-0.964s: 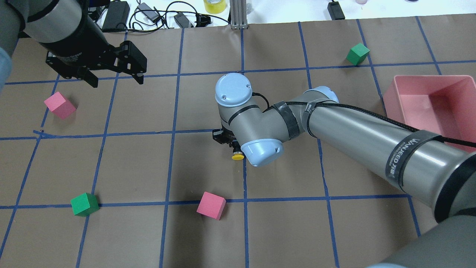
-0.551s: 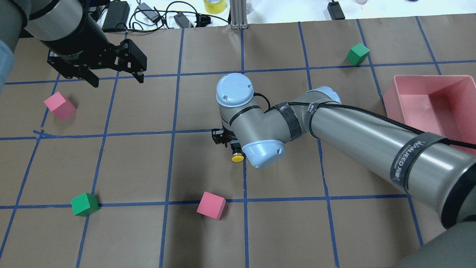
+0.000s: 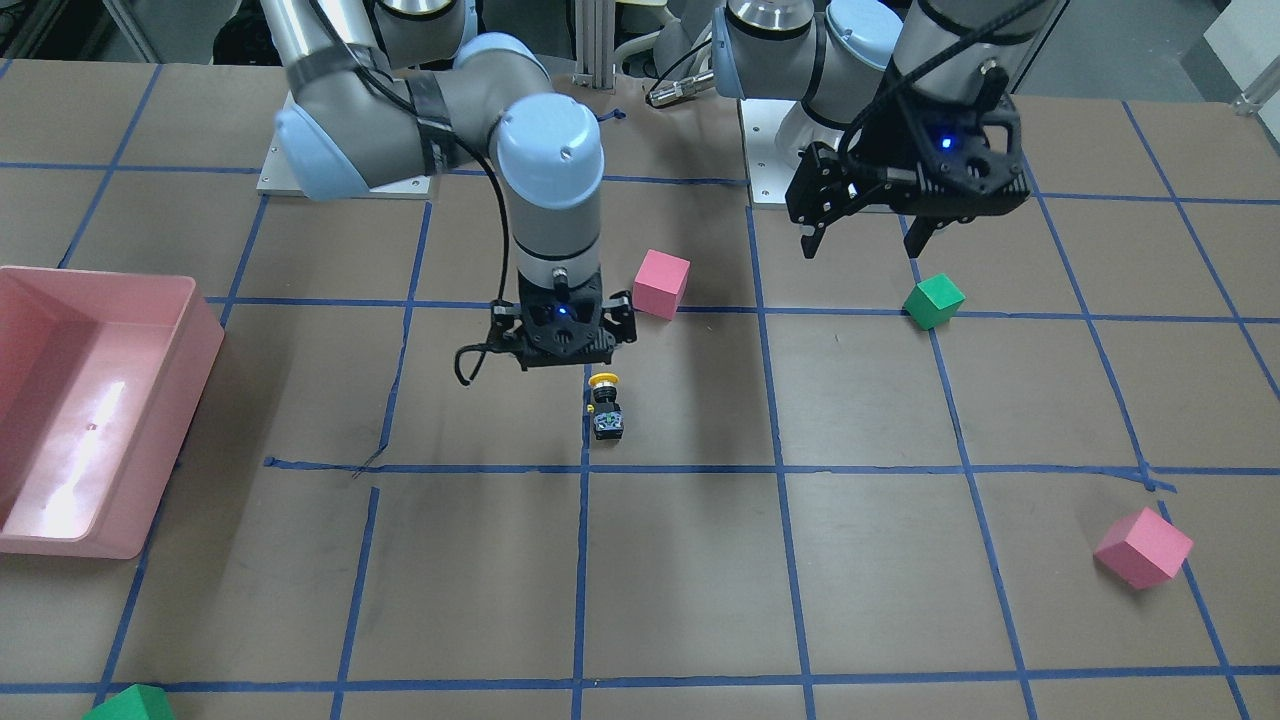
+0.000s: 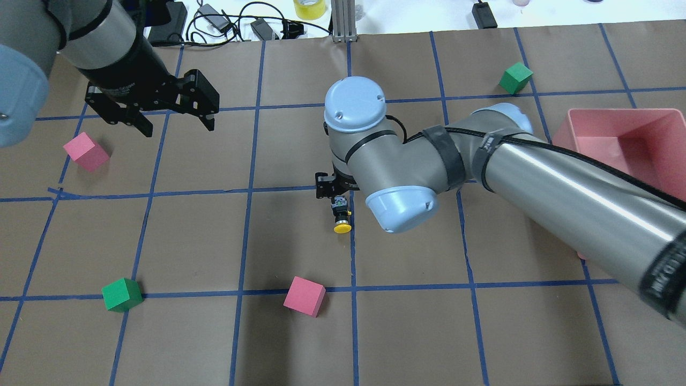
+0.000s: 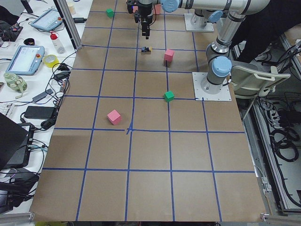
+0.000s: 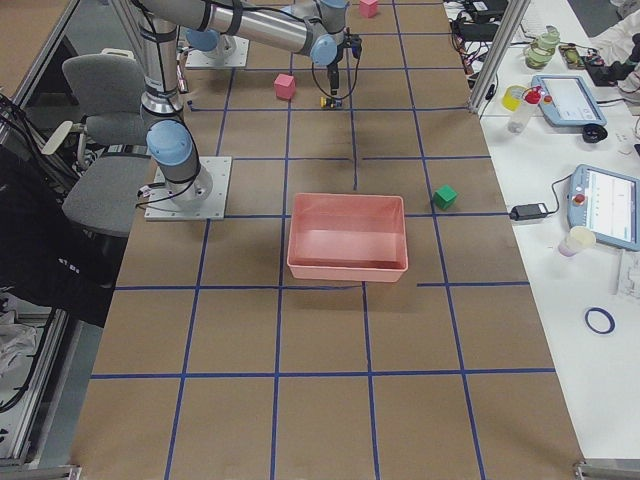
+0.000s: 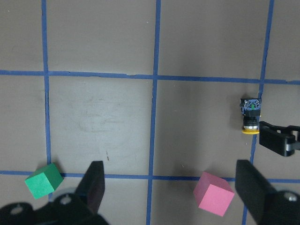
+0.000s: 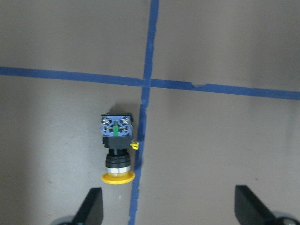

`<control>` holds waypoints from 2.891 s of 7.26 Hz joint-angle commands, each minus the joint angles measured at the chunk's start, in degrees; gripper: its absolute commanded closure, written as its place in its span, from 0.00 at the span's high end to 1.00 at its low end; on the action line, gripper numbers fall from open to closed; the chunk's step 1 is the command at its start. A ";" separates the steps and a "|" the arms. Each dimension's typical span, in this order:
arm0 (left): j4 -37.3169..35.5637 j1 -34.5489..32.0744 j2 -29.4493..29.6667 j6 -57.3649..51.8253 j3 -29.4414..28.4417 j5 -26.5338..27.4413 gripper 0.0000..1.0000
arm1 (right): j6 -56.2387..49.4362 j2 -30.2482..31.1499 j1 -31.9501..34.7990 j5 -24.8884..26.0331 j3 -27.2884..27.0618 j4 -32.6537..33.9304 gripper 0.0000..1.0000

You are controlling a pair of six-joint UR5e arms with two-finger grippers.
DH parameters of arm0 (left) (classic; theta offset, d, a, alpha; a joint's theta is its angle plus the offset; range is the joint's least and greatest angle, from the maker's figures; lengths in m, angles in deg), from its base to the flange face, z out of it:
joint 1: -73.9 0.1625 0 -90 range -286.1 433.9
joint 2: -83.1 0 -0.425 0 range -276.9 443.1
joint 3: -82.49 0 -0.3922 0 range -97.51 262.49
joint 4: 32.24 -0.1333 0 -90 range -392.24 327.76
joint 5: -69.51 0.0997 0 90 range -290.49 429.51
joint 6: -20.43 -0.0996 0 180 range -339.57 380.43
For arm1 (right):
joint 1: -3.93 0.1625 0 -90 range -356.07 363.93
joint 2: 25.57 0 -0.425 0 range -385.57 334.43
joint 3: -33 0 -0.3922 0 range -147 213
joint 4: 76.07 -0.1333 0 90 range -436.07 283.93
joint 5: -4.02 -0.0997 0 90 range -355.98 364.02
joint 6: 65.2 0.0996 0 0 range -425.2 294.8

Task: Align button upright
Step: 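Raise the right gripper away while the left arm reaches toward the switch, then grasp the switch body with the left gripper, yellow cap facing the robot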

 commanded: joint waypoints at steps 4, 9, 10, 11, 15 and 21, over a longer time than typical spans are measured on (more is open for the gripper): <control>-18.42 -15.83 2.51 20.59 15.17 0.71 1.00 | -8.25 8.51 -13.63 -3.44 24.28 -34.62 1.00; -62.11 -29.03 12.24 35.57 32.59 11.40 0.98 | -15.20 10.61 -20.94 -5.73 22.78 -36.19 1.00; -66.53 -31.40 15.93 35.50 32.69 15.87 0.96 | -15.20 11.57 -20.76 -5.21 21.19 -33.75 1.00; -73.18 -32.12 19.79 34.97 32.78 16.44 0.95 | -15.11 11.84 -20.50 -3.99 19.96 -32.33 1.00; -92.30 -32.21 30.10 30.68 35.24 19.43 0.91 | -12.24 12.82 -16.56 2.76 17.40 -26.25 1.00; -101.90 -34.23 32.14 29.96 36.81 21.98 0.60 | -12.39 12.73 -16.81 2.53 17.31 -26.25 1.00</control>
